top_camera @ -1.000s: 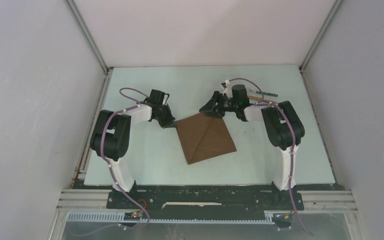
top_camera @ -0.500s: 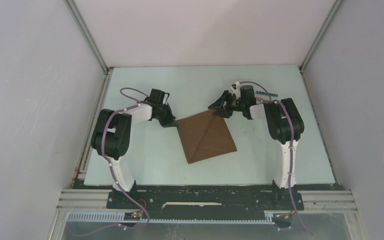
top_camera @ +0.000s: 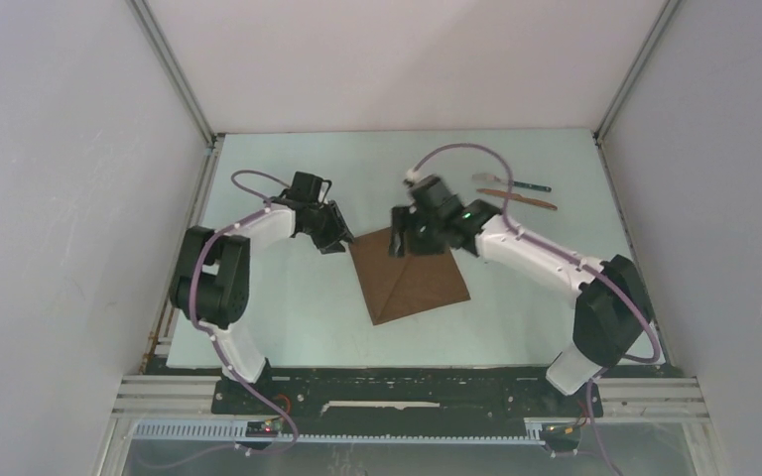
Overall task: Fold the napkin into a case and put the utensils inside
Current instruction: Pick up the upper triangle-folded napkin from the center of the board.
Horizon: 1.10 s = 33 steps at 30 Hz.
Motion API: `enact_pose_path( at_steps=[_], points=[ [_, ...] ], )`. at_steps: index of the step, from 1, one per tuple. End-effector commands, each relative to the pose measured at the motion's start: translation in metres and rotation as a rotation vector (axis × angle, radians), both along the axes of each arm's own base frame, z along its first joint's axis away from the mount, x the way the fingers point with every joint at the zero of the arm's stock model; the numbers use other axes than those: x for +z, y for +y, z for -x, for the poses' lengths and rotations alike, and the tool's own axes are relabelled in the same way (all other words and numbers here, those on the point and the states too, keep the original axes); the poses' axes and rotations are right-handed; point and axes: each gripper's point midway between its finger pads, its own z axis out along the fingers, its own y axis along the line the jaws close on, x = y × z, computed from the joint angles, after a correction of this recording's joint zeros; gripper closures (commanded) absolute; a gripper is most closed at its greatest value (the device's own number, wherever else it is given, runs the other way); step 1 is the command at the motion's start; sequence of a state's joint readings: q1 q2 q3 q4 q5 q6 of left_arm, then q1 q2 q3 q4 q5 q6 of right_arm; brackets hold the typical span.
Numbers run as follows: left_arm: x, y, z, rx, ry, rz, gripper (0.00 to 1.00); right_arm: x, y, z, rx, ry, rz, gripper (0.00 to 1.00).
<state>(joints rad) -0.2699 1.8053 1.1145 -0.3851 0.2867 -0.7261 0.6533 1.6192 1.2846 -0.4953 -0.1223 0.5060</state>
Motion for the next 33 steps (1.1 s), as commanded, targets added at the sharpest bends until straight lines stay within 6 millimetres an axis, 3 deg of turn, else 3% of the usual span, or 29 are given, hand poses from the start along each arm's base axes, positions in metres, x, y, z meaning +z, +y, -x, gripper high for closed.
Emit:
enact_pose_path(
  at_steps=[1,6,10,13,18,22,26,33],
  points=[
    [0.068,0.018,0.0,-0.008,-0.137,0.033,0.52,-0.026,-0.022,0.067,0.029,0.043,0.418,0.31],
    [0.09,0.062,0.016,0.042,-0.183,0.041,0.49,-0.028,0.038,0.101,0.149,0.033,0.536,0.37],
    [0.099,0.084,0.036,0.058,-0.212,0.051,0.48,-0.052,0.071,0.114,0.219,0.072,0.625,0.49],
    [0.101,0.098,0.047,0.068,-0.226,0.039,0.48,-0.06,0.087,0.116,0.24,0.094,0.619,0.47],
    [0.095,0.109,0.056,0.07,-0.226,0.032,0.48,-0.077,0.095,0.117,0.259,0.141,0.635,0.42],
    [0.086,0.115,0.059,0.076,-0.214,0.066,0.47,-0.092,0.095,0.116,0.255,0.195,0.663,0.47],
    [0.088,0.116,0.057,0.081,-0.221,0.09,0.48,-0.097,0.092,0.113,0.244,0.224,0.676,0.52],
    [0.087,0.115,0.058,0.081,-0.221,0.115,0.48,-0.103,0.086,0.112,0.233,0.248,0.701,0.5]
  ],
)
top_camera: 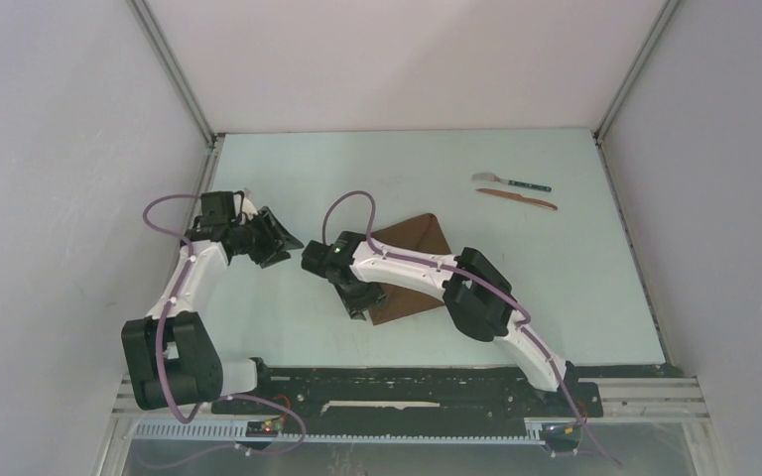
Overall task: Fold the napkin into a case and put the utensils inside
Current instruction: Pick up the upper triangle-folded napkin from the center of the board.
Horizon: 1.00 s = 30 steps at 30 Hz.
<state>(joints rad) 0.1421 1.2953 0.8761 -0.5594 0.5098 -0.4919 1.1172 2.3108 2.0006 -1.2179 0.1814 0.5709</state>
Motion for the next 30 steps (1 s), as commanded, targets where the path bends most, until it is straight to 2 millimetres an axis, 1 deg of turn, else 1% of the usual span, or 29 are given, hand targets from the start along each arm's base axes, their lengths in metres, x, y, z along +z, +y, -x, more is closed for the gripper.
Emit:
enact_pose_path(
  at_steps=[1,6,10,16,24,28,30],
  points=[
    [0.005,-0.002,-0.002,-0.029,-0.044,0.023,0.48,0.005,-0.002,-0.003,-0.031,0.005,0.007,0.5],
    [0.006,-0.001,-0.002,-0.024,-0.049,0.031,0.48,-0.004,-0.001,-0.001,-0.024,0.016,0.019,0.57],
    [0.005,-0.001,-0.002,-0.024,-0.05,0.034,0.48,-0.008,-0.001,0.0,-0.018,0.017,0.031,0.6],
    [0.006,0.0,-0.002,-0.021,-0.051,0.037,0.48,-0.019,-0.003,-0.001,-0.005,0.022,0.04,0.56],
    [0.005,0.002,-0.002,-0.015,-0.053,0.037,0.48,-0.041,-0.008,-0.001,0.021,0.053,0.051,0.56],
    [0.004,0.004,-0.001,-0.012,-0.051,0.035,0.48,-0.05,-0.016,-0.003,0.025,0.06,0.043,0.63],
    [0.004,0.004,-0.001,-0.012,-0.052,0.031,0.48,-0.055,-0.022,-0.004,0.028,0.066,0.043,0.7]
  ],
)
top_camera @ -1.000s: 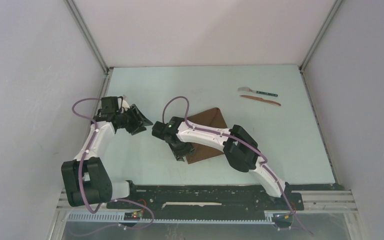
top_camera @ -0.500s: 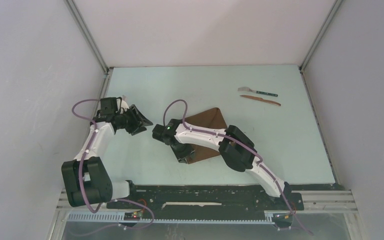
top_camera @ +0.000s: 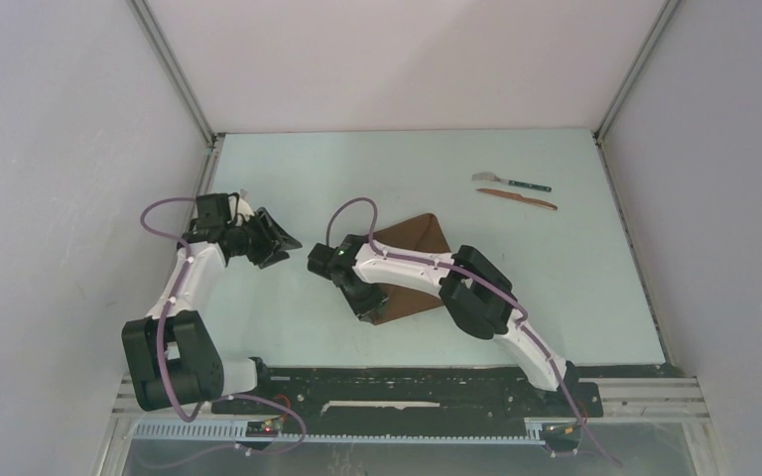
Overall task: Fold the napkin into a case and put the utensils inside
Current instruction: Pick up the upper triangle-folded napkin from the center of the board.
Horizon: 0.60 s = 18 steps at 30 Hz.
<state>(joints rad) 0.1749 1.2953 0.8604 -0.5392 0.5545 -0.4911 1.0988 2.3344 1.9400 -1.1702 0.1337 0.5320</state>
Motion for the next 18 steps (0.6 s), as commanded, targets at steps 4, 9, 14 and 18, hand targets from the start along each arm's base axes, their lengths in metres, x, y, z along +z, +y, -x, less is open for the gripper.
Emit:
enact_pose_path(
  at_steps=[4,9,14,18],
  points=[
    [0.001,0.001,0.0,-0.02,-0.036,-0.001,0.46,-0.033,-0.024,-0.015,0.026,-0.032,0.02,0.85],
    [-0.002,-0.006,0.0,-0.036,-0.029,0.04,0.41,-0.011,-0.012,-0.024,0.091,-0.07,-0.088,1.0],
    [-0.014,-0.025,0.0,-0.045,0.023,0.179,0.33,0.026,0.004,-0.021,0.069,-0.01,-0.313,1.0],
    [-0.025,-0.05,-0.004,0.014,0.044,0.349,0.3,0.048,0.002,-0.019,0.037,0.055,-0.453,1.0]
  ],
)
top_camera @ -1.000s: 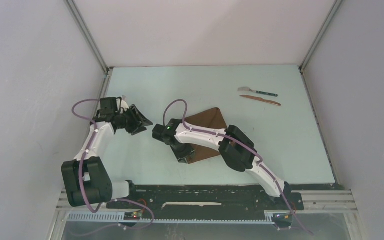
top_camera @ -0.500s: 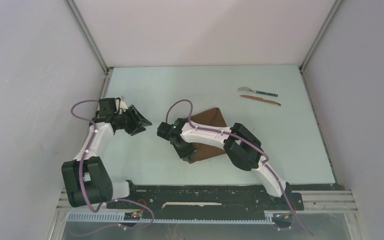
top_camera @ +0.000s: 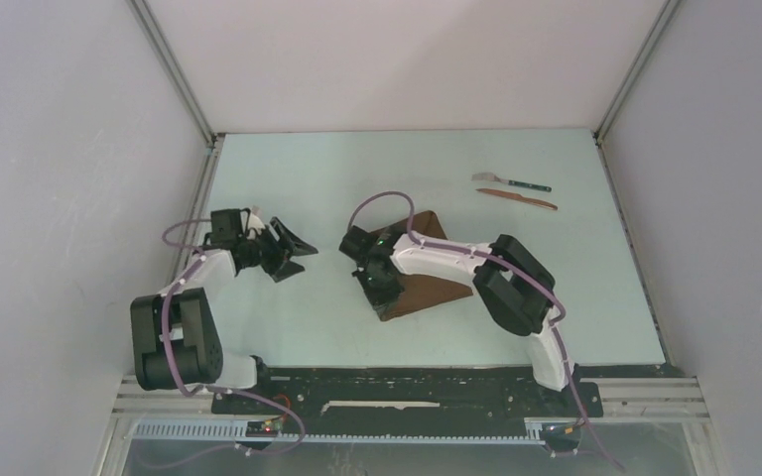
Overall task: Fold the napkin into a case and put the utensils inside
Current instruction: Pick up the upper triangle-folded napkin from the center of the board.
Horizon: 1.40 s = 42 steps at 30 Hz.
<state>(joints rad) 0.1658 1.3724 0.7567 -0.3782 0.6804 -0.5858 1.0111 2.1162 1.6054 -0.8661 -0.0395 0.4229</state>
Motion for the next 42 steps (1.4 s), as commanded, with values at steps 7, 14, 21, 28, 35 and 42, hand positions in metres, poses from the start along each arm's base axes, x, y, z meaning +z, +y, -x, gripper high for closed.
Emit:
enact_pose_path(
  at_steps=[7,14,21,28,35,42],
  points=[
    [-0.01,-0.075,-0.022,0.085,-0.01,0.279,0.17,0.056,-0.001,-0.017,-0.029,0.015,-0.276,1.0],
    [-0.044,-0.096,-0.043,0.111,0.066,0.285,0.18,0.062,-0.009,-0.023,-0.037,0.004,-0.317,1.0],
    [-0.062,-0.107,-0.065,0.134,0.055,0.239,0.34,0.066,-0.011,-0.024,-0.029,0.004,-0.346,1.0],
    [-0.079,-0.102,-0.066,0.172,0.086,0.207,0.48,0.072,-0.011,-0.027,-0.028,0.001,-0.368,1.0],
    [-0.084,-0.104,-0.074,0.172,0.083,0.22,0.54,0.074,-0.011,-0.027,-0.031,0.002,-0.38,1.0],
    [-0.085,-0.106,-0.08,0.176,0.076,0.225,0.65,0.07,-0.012,-0.028,-0.028,0.006,-0.373,1.0]
  ],
)
